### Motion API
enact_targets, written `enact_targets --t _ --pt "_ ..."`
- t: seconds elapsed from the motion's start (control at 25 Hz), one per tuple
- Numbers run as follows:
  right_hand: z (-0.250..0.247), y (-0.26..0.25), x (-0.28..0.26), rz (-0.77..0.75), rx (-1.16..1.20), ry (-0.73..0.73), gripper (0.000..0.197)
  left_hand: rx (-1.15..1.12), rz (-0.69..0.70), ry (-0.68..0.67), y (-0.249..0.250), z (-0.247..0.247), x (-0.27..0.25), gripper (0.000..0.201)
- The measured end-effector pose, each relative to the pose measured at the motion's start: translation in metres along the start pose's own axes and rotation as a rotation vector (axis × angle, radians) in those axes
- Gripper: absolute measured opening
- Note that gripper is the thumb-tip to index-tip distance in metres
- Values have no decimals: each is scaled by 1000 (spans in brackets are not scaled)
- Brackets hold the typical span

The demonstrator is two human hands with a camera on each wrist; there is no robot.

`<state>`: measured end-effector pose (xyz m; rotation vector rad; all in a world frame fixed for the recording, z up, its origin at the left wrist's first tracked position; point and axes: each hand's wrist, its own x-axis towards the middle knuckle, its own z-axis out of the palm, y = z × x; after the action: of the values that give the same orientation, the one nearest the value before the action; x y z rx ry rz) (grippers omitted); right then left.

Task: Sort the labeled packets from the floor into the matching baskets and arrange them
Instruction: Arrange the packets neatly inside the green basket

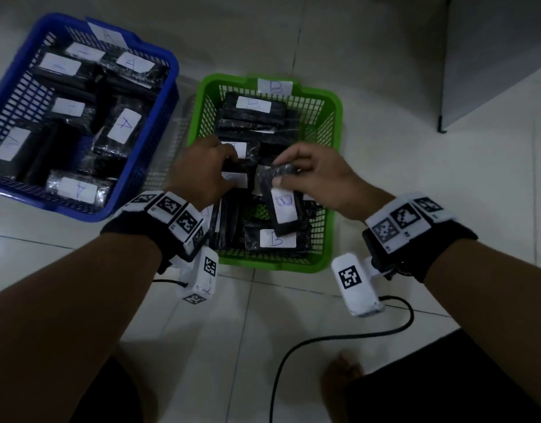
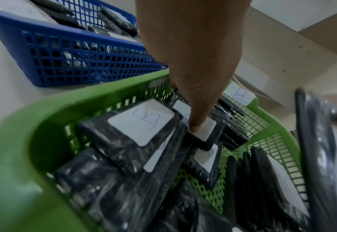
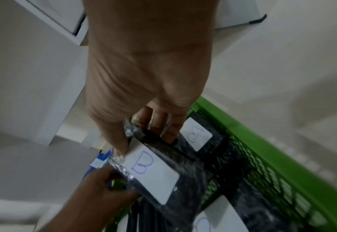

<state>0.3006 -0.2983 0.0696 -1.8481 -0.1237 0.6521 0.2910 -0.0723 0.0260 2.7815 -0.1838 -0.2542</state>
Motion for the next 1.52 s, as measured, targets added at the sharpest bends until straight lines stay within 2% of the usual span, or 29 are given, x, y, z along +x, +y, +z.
enact_targets --t 0.12,0.2,0.28,0.36,0.48,0.6,0.68,0.72,0.84,0.88,0.96,1.04,1.08,1.16,1.24,1.28,1.4,1.52 --pt "13 10 -5 -6 -227 -214 31 -57 18 33 -3 -7 0 29" --pt "21 16 -9 58 -293 -282 35 -147 9 24 -7 -9 -2 21" --pt "28 21 -14 82 -309 -303 35 -230 -11 33 -11 -9 -2 17" --pt "33 24 -17 42 -362 -302 35 -326 -44 61 -10 -8 -3 16" --pt "36 27 -16 19 -445 -323 41 -425 -123 102 -9 -9 -3 20" --pt "34 30 -16 22 -438 -370 36 -466 -158 118 -4 -11 -1 23" --pt "30 28 -14 31 -403 -299 30 -512 -156 117 0 -12 1 24" --pt "29 26 -11 15 -372 -195 27 -526 -155 110 3 -12 3 23" --pt "24 20 4 -78 -256 292 24 -617 -182 97 14 -12 6 22" --pt "24 19 11 -74 -213 390 29 -702 -216 82 18 -11 7 22" --pt "23 19 25 2 -173 393 36 -865 -285 41 22 -8 9 21" --pt "25 21 35 79 -90 321 26 -922 -294 14 18 -4 11 19" --pt "26 19 37 110 -24 321 22 -896 -278 13 15 -2 12 18" --pt "22 18 40 153 4 397 23 -637 -171 63 5 -4 13 22" --pt "14 16 40 146 -149 438 20 -351 -12 83 -5 -7 16 30" --pt "12 15 41 138 -236 417 20 -261 51 40 -10 -8 19 35" --pt "14 15 50 132 -444 302 26 -115 93 -101 -19 -4 30 46" --pt "21 13 65 162 -579 232 32 -74 88 -108 -20 0 36 45"
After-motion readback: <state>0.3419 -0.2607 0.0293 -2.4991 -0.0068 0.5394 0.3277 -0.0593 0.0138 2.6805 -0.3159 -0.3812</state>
